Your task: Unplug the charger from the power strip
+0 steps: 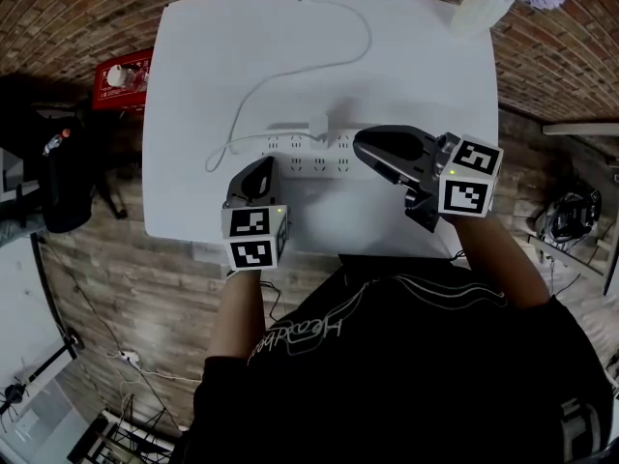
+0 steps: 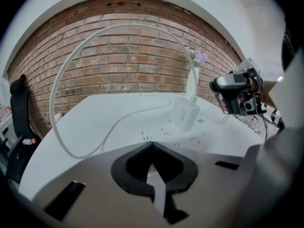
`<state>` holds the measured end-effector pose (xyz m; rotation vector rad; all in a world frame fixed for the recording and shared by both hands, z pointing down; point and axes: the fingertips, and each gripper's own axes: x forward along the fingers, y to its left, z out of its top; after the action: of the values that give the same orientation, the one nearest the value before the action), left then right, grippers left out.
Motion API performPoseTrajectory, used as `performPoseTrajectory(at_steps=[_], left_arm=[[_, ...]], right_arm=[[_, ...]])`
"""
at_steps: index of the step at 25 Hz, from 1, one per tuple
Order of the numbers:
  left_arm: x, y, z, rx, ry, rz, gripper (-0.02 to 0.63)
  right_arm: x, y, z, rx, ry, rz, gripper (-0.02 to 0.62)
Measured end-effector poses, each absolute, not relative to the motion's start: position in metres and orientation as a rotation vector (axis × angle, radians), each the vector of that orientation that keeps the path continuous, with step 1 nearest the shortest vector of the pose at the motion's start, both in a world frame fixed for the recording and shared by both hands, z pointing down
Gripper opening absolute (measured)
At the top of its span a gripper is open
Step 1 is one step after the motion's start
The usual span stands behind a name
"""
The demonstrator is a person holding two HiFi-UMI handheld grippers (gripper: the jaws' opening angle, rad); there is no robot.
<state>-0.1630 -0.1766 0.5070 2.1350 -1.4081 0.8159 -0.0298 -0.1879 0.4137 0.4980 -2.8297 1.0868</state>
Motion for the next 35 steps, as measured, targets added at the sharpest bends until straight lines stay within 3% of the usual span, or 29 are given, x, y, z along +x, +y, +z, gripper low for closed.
performPoseTrajectory(at_steps=[6,14,24,35], left_arm=[[-0.163,-0.177,0.507,2.128,-1.439,0.782,0.003],[-0.162,-0.178,0.508,2.129,-1.412,0.778,0.003],[-0.161,-0.178,0.509,2.130,-1.402,0.775,0.003],[-0.163,-0.179,0.509,2.148,-1.392,0.754,0.003]], right_arm=[[-0.040,-0.192,0.423,0.427,-2.812,0.875,0.148],[-0.063,-0.202,0.428,0.302,-2.805,0.462,0.229],[-0.089,-0.202,0.454,0.162,-2.690,0.027,0.252],[-0.106,-0.204,0.474,0.138,-2.684,-0.003,0.252]])
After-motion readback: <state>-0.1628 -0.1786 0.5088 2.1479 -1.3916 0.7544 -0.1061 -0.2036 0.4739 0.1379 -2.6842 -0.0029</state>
